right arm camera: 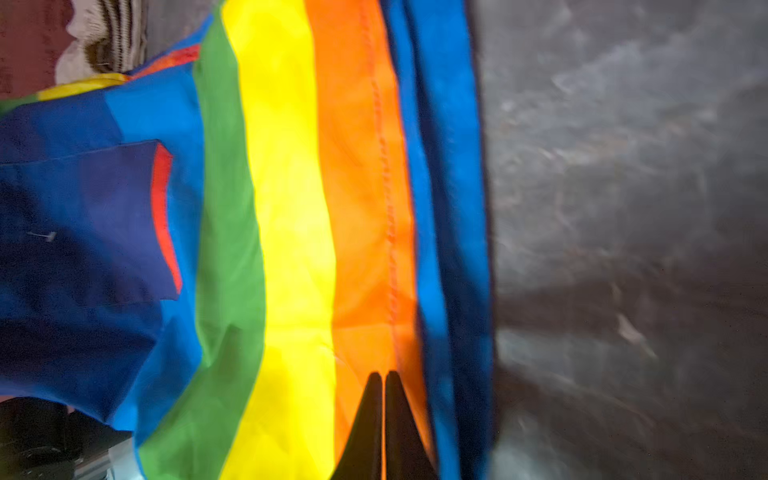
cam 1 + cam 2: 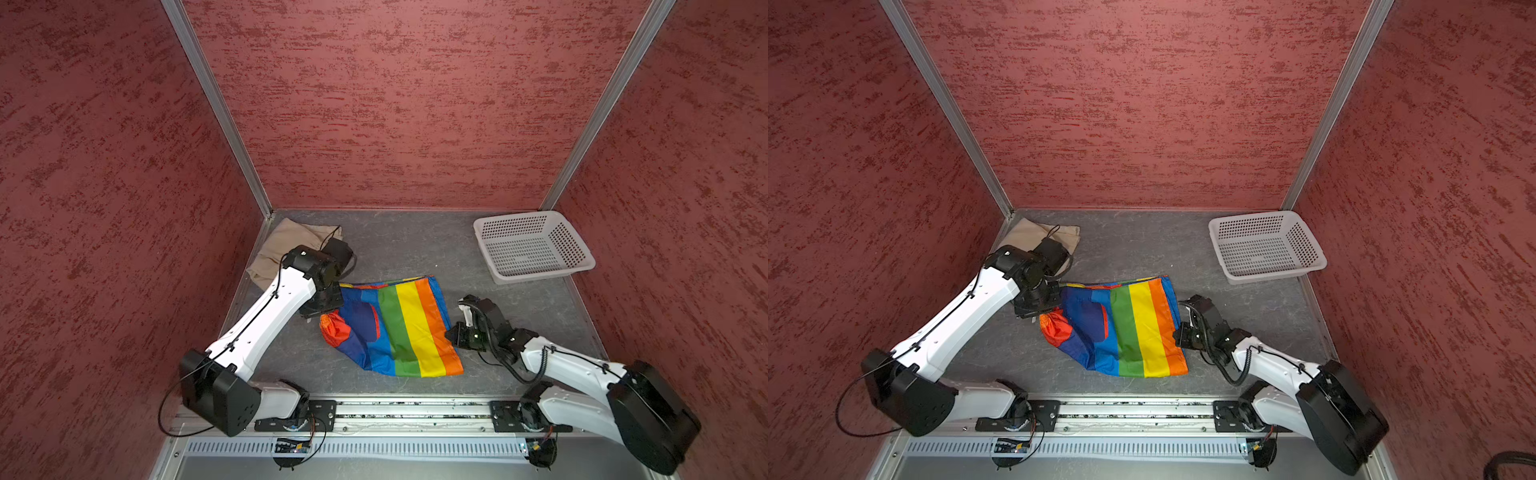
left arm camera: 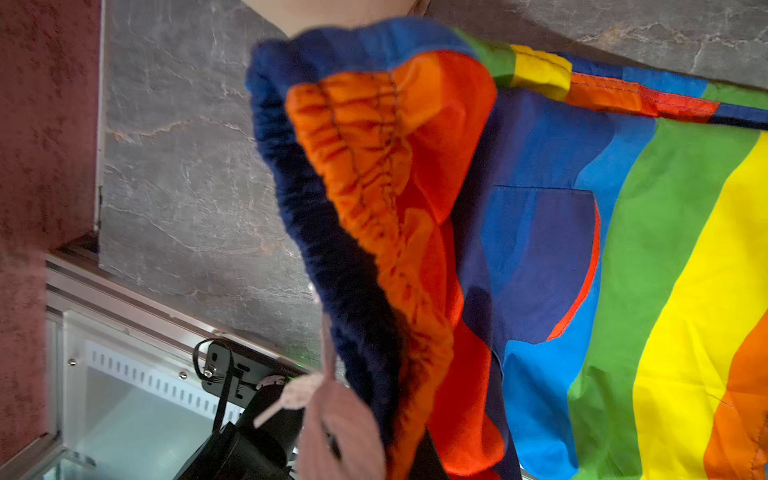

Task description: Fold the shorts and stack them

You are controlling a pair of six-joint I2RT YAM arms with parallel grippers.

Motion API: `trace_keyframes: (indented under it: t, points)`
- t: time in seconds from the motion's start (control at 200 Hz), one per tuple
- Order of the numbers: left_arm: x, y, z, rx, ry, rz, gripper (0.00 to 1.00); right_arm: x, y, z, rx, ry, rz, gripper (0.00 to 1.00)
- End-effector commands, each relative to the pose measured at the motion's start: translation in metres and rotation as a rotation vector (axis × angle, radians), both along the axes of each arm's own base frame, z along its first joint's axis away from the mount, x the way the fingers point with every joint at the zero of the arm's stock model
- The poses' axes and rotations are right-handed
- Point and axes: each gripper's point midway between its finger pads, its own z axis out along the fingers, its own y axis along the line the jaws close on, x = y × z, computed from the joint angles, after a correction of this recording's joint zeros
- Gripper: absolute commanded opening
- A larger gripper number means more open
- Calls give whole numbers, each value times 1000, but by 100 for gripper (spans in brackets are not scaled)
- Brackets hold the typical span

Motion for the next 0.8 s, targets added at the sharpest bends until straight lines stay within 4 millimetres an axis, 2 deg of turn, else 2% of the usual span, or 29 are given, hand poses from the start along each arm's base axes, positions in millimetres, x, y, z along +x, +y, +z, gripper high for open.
trace_keyframes:
  t: [0.0, 0.18, 0.311, 0.586, 0.791]
  points:
    - [-2, 3, 12, 132, 15, -28, 6, -15, -17, -17, -19, 74, -72, 7]
    - [4, -21, 25, 235, 22, -87, 6, -25, -20, -35, -13, 106, -73, 5]
    - [9, -50, 34, 276, 26, -161, 6, -29, -20, -46, -14, 126, -64, 4]
    - [17, -128, 24, 189, 50, -273, 7, -36, -27, -61, -39, 133, -64, 3]
    - [24, -170, 18, 163, 21, -314, 7, -36, -32, -62, -62, 118, -72, 4]
